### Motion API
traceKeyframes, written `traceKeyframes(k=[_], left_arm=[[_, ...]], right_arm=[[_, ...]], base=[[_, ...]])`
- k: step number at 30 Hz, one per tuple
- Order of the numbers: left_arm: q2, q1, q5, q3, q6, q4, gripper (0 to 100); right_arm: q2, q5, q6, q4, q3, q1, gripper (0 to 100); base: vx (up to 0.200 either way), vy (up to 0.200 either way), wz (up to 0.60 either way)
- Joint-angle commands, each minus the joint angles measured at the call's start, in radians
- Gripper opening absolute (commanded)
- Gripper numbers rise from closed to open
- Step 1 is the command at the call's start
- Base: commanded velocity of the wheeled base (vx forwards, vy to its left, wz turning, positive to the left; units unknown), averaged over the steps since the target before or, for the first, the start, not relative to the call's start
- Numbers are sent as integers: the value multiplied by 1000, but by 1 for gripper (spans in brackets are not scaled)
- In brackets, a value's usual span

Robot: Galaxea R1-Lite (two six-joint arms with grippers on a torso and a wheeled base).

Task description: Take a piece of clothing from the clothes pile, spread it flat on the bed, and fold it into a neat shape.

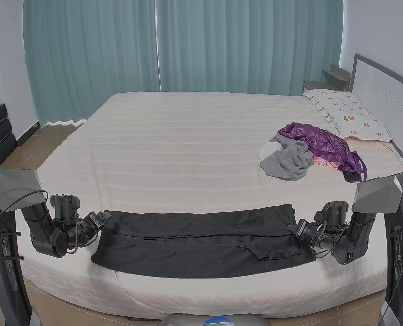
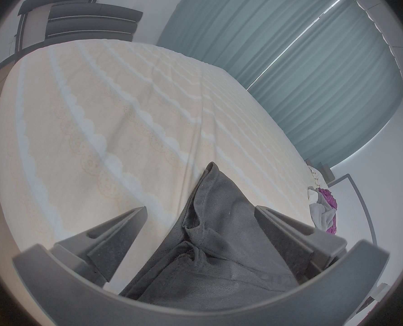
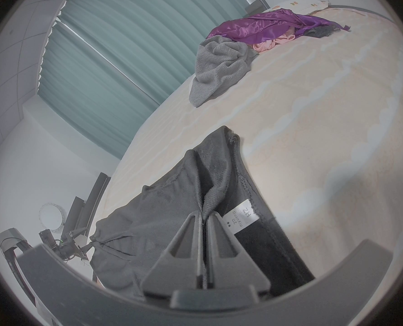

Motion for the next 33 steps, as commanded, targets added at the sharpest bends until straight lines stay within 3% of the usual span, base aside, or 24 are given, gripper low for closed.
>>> traceKeyframes(k=[1,8,9,12,17,19,22,26,33], left_arm=[[0,0,0,0,0,0,100],[-2,-1,0,-1,0,0,100],[-6,0,-1,-1,0,0,100],[-11,-3,-4,-5,1,1,100],[-23,-6,-99,-38,23,23,100],[-20,-6,-147,-66,78,67,100],[-9,-6,-148,-121,148,116,100],[15,-9,-153,-175,165,152,100],[67,-10,-151,-181,286,148,100]], right_arm=[[-7,1,-3,-2,12,-2,0],[-6,2,-4,-4,13,-9,0],[-6,2,-4,-5,12,-9,100],[-9,4,-3,-11,15,-10,100],[-22,8,11,-39,50,-27,100],[-21,11,23,-90,89,-35,100],[-13,11,34,-148,125,-32,100],[-6,13,35,-179,136,-30,100],[-6,13,35,-179,136,-32,100]], base=[[0,0,0],[0,0,0],[0,0,0],[0,0,0],[0,0,0],[0,0,0],[0,0,0],[0,0,0],[0,0,0]])
